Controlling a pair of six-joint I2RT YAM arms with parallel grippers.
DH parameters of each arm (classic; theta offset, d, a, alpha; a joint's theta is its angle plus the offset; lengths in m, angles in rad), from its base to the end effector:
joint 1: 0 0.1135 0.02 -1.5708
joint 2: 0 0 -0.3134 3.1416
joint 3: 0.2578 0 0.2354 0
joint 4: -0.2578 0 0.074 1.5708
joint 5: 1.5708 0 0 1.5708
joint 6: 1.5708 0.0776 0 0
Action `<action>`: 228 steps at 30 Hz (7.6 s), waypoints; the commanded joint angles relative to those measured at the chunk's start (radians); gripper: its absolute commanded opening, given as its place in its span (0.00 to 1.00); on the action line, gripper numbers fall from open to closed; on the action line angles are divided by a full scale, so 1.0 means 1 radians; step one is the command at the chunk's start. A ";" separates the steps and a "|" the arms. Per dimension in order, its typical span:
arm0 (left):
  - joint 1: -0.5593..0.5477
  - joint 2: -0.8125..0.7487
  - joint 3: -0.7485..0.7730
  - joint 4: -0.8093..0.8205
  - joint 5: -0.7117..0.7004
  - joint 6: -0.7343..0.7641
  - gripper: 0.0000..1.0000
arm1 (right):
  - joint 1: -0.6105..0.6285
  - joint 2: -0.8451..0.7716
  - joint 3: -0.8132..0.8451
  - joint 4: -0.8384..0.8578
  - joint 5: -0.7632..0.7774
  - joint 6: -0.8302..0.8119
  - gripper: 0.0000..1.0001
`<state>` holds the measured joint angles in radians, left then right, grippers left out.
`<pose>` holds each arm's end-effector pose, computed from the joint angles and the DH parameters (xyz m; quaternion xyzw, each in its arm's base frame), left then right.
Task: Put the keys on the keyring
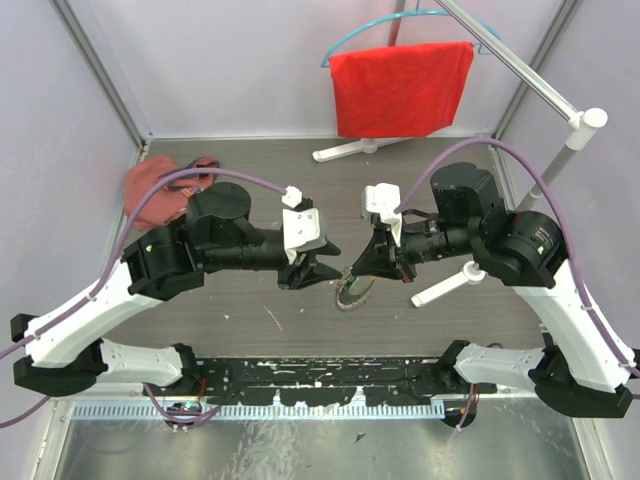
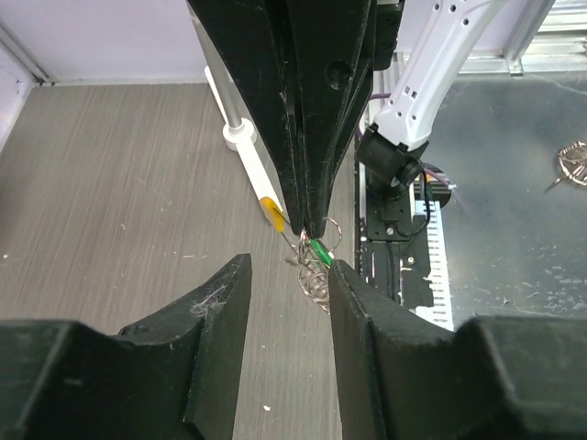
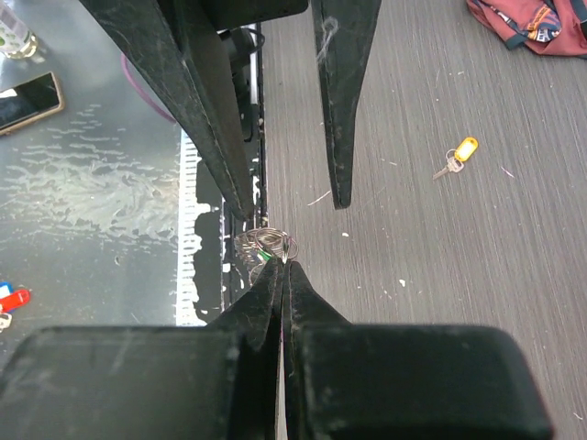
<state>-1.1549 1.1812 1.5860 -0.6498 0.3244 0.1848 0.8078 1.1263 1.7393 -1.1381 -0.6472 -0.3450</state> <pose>0.0702 -0.2201 0.5124 0.5609 0.5481 -0.3958 0.4779 0.0729 0.1440 0.5084 -0.5808 0.6022 0.3767 0.3976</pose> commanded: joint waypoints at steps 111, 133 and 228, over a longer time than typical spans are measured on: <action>-0.003 -0.278 -0.437 0.773 -0.203 -0.186 0.00 | -0.001 -0.283 -0.485 0.965 0.241 0.943 0.38; -0.003 -0.289 -0.435 0.774 -0.217 -0.169 0.00 | -0.001 -0.277 -0.488 0.952 0.210 0.944 0.22; -0.003 -0.263 -0.383 0.696 -0.081 -0.155 0.00 | -0.001 -0.261 -0.350 0.866 0.227 0.846 0.01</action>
<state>-1.1549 0.9234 1.1507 0.0444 0.2070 0.0185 0.8055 0.8574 1.3277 -0.3012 -0.4137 0.5251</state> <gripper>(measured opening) 0.008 0.036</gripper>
